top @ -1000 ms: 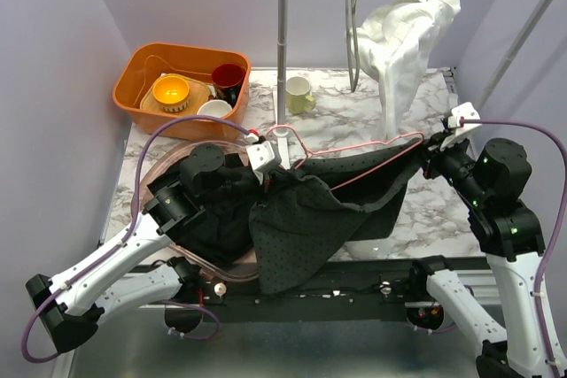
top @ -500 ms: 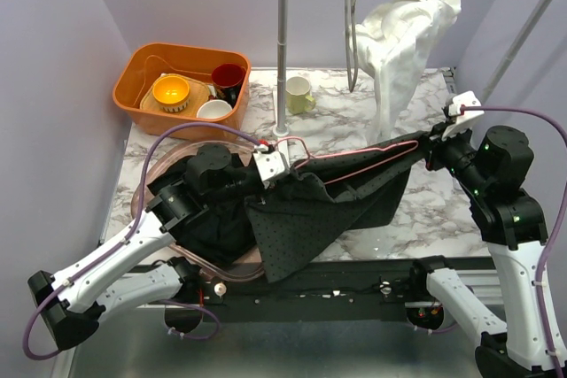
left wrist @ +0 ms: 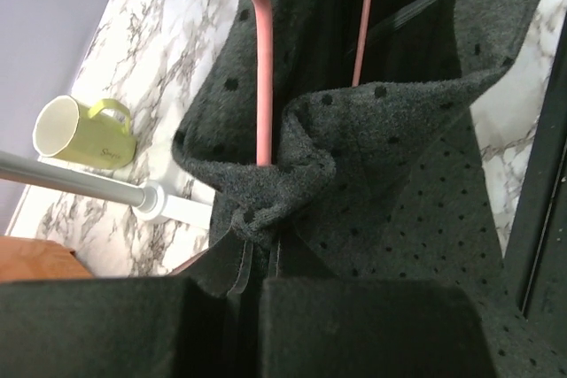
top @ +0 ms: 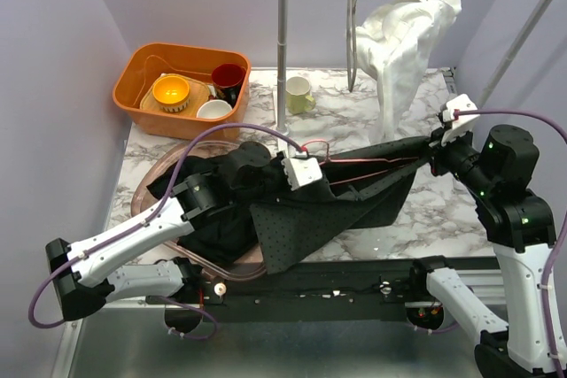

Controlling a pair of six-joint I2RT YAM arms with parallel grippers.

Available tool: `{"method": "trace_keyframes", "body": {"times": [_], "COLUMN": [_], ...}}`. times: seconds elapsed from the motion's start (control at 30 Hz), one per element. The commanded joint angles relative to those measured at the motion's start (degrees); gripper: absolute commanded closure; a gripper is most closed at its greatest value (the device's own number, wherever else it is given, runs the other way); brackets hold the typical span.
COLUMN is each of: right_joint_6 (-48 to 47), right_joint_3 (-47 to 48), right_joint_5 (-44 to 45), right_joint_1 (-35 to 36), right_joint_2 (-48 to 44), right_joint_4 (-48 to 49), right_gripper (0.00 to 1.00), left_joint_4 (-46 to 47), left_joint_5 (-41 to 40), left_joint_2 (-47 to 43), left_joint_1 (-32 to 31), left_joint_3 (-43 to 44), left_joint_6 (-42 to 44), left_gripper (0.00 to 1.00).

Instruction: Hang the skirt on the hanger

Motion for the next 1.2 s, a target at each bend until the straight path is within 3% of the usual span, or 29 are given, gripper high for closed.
{"method": "trace_keyframes", "body": {"times": [0.0, 0.23, 0.3, 0.47, 0.6, 0.73, 1.03, 1.17], "right_joint_6": [-3.3, -3.92, -6.54, -10.59, -19.8, -21.76, -10.7, -11.3], "right_joint_3": [4.76, 9.42, 8.11, 1.35, -6.21, -10.0, 10.55, 9.35], "right_joint_5": [-2.7, -17.37, -24.4, -32.58, -34.17, -36.55, -34.61, -35.84], "right_joint_1": [-0.89, -0.89, -0.98, -0.81, -0.89, 0.25, 0.16, 0.16], "right_joint_2": [-1.87, -2.22, -2.31, -1.61, -1.6, -1.87, 0.32, -0.02], "right_joint_4": [-1.1, -7.6, -10.93, -14.9, -20.26, -21.32, -15.61, -16.4], "right_gripper": [1.0, 0.99, 1.0, 0.99, 0.99, 0.99, 0.99, 0.99], "left_joint_4": [-11.04, -12.81, -9.75, -7.28, -3.33, 0.19, 2.31, 3.54], "left_joint_5": [-11.62, -13.03, -12.76, -11.8, -8.55, -3.28, 4.37, 4.11], "left_joint_2": [3.97, 10.74, 10.83, 12.5, 11.54, 11.79, 20.23, 20.5], "left_joint_1": [-3.01, -7.23, -7.41, -7.5, -7.5, -7.5, -7.5, -7.41], "left_joint_3": [3.12, 6.02, 5.85, 8.04, 9.01, 9.1, 10.42, 9.19], "left_joint_6": [4.2, 3.95, 3.24, 0.26, -2.64, -4.93, -6.34, -6.34], "left_gripper": [1.0, 1.0, 1.0, 1.0, 1.0, 1.0, 1.0, 1.0]}}
